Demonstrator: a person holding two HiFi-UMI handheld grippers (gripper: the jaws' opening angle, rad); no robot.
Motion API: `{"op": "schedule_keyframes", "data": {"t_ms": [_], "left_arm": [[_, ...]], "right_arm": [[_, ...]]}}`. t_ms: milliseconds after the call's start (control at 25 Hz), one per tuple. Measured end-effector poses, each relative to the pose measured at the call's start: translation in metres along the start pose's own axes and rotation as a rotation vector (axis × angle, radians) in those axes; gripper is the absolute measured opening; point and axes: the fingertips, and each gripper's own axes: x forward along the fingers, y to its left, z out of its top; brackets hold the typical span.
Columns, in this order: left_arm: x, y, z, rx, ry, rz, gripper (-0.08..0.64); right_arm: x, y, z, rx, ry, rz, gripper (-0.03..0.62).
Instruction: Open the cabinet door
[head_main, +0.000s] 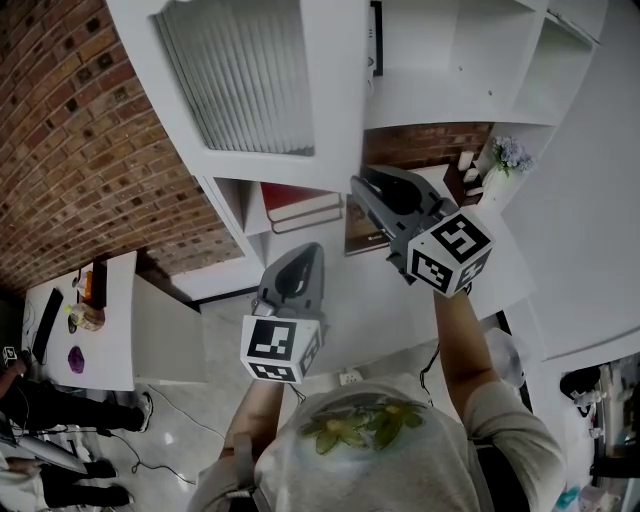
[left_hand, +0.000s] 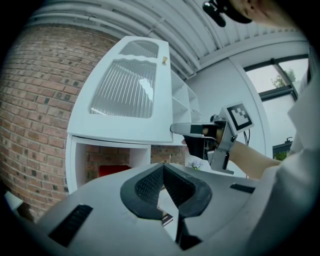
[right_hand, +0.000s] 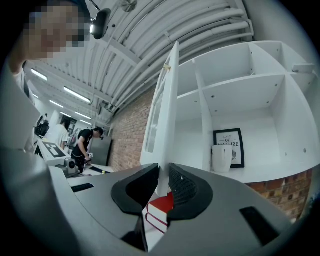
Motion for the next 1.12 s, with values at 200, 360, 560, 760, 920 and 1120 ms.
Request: {"op": "schedule_keyframes", "data": {"t_ms": [200, 360, 560, 760, 920, 1120], "left_arm": [[-0.005, -0.002, 0.001, 0.001, -0.002, 0.005, 0.008], [-0.007, -0.003, 0.003, 0.004, -0.005, 0.009, 0.008], [-0.010, -0.005, 0.002, 0.006, -0.001, 0.014, 0.008], [-0.013, -0.006, 0.002, 0.007, -0.001, 0.014, 0.008], [-0.015, -0.008, 0.001, 0.008, 0.001, 0.013, 0.008], [-0.020, -0.008, 0.002, 0.007, -0.003, 0.019, 0.008]], "right_arm": [[-0.003, 0.005, 0.001, 0.001, 0.001, 0.003, 0.075], [-0.005, 0.009, 0.002, -0.001, 0.002, 0.007, 0.074], [-0.009, 0.016, 0.003, 0.004, -0.001, 0.017, 0.072], [-0.012, 0.024, 0.004, 0.001, -0.005, 0.024, 0.072], [-0.013, 0.028, 0.005, 0.003, -0.004, 0.028, 0.071], [-0.016, 0.034, 0.006, 0.008, -0.016, 0.025, 0.071]]}}
